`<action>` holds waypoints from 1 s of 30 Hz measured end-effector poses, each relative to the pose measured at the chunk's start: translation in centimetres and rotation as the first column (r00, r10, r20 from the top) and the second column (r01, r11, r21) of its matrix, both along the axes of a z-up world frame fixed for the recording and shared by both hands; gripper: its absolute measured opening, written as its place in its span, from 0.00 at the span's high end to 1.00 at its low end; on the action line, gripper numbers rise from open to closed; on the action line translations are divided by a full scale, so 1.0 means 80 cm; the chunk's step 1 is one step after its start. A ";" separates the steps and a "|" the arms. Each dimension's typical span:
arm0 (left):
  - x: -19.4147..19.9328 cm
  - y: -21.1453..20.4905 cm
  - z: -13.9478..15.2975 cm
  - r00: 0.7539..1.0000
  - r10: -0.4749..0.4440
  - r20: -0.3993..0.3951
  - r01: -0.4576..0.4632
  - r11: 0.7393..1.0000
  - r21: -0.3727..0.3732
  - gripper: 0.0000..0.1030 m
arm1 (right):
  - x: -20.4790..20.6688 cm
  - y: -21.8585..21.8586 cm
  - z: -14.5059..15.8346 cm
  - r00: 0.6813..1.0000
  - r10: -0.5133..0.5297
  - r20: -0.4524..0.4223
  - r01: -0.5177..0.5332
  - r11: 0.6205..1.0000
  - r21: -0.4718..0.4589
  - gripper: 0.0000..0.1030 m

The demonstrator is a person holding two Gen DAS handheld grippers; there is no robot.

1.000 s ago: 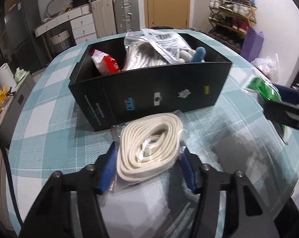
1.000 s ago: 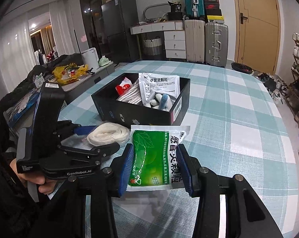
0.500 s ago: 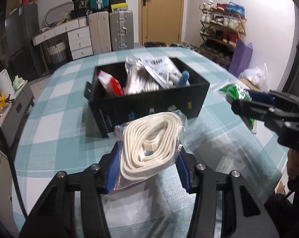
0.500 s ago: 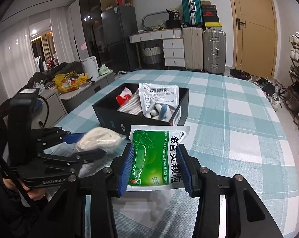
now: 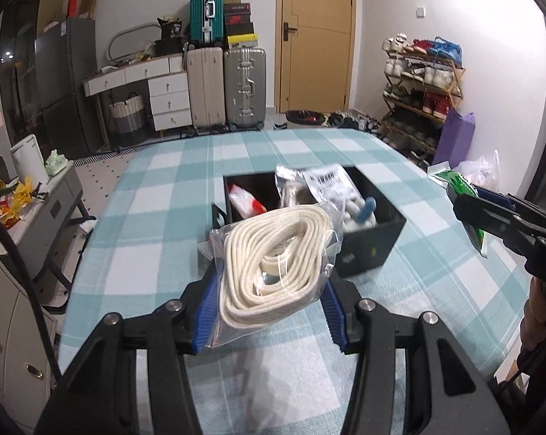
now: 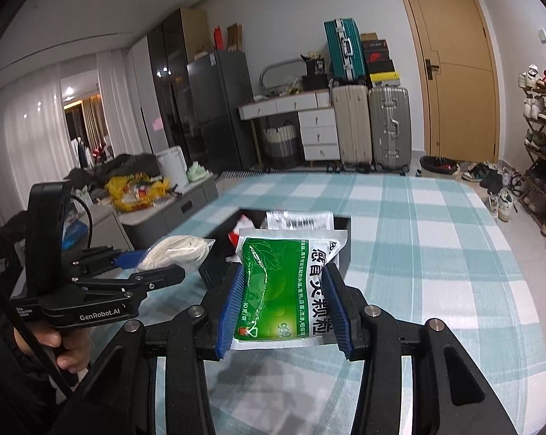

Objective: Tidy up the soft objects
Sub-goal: 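Carry the strap coil and green sachet over the black box with both grippers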

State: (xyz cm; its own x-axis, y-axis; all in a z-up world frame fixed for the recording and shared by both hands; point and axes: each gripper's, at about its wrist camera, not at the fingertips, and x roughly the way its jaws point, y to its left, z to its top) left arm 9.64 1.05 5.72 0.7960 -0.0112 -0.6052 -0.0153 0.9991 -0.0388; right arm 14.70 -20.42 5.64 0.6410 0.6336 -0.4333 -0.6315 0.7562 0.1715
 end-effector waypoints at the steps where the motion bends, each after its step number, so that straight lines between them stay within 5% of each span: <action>1: 0.001 0.001 0.003 1.000 0.002 0.007 -0.002 1.000 -0.002 0.52 | 0.002 0.001 0.005 1.000 0.005 0.001 -0.005 1.000 0.010 0.57; 11: 0.026 0.014 0.025 0.999 0.021 0.045 -0.021 1.000 -0.007 0.52 | 0.037 0.037 0.020 0.999 0.033 -0.006 -0.033 0.999 -0.026 0.57; 30: 0.107 0.015 -0.002 1.000 0.010 -0.018 -0.011 1.000 -0.014 0.52 | 0.109 0.087 -0.010 0.997 0.050 -0.060 -0.057 0.992 -0.112 0.57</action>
